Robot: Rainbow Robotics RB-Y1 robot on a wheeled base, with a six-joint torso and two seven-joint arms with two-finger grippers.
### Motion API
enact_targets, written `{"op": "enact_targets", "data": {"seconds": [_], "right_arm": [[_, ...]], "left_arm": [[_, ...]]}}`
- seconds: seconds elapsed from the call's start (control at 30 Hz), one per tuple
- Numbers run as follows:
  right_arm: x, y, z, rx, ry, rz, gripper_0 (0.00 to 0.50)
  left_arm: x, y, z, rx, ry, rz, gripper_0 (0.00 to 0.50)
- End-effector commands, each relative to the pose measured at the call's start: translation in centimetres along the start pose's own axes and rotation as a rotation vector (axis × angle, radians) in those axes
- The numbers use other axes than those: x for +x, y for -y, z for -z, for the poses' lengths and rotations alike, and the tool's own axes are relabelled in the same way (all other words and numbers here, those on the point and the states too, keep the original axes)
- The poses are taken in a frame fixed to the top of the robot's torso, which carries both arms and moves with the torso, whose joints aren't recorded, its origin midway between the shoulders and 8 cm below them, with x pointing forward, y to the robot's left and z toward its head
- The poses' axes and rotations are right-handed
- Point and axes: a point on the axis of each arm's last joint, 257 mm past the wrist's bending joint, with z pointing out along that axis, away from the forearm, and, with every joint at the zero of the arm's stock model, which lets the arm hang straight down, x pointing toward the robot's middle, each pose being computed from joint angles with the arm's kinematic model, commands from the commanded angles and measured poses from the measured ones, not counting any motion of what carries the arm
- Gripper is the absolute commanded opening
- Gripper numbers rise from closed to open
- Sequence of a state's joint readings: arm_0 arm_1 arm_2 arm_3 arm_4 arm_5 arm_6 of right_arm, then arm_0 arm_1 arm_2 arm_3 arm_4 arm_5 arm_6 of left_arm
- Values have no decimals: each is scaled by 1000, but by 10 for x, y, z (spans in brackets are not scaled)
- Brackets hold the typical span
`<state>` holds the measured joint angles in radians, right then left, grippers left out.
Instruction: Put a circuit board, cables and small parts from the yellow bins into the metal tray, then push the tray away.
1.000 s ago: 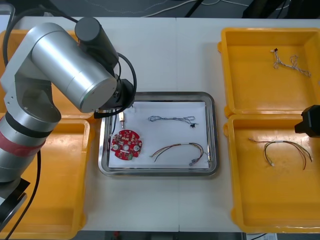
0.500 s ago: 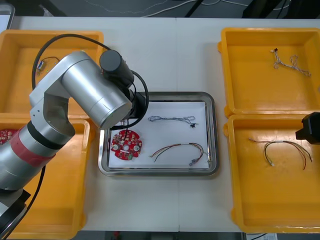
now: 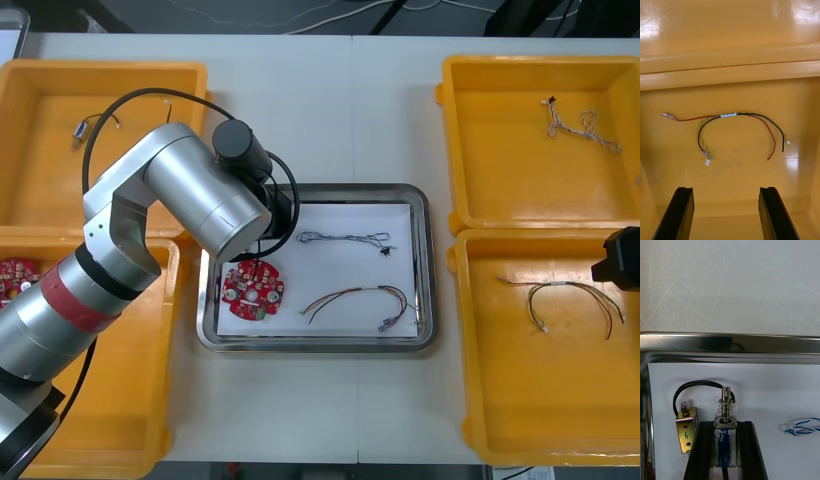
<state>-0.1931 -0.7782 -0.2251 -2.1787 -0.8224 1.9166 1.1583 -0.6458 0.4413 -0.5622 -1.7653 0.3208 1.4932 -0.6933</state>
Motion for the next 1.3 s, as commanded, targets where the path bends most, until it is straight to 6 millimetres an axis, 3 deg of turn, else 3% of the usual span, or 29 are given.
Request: {"op": "enact_targets", "data": {"seconds": [0.03, 0.47, 1.1, 1.13, 1.17, 1.3], "right_arm": [[-6, 18, 14, 52, 33, 35, 500], [-6, 18, 14, 52, 33, 35, 500], [-6, 18, 14, 52, 33, 35, 500], [-6, 18, 14, 52, 33, 35, 500], [-6, 18, 14, 52, 33, 35, 500], [-6, 18, 14, 52, 33, 35, 500]], "left_arm": [[9, 24, 1, 40, -2, 39, 0], [20, 29, -2, 39, -17, 22, 0], [18, 24, -4, 23, -10, 28, 1], [18, 24, -3, 23, -10, 27, 10], [18, 25, -3, 25, -10, 29, 63], [18, 24, -3, 22, -10, 34, 338]]}}
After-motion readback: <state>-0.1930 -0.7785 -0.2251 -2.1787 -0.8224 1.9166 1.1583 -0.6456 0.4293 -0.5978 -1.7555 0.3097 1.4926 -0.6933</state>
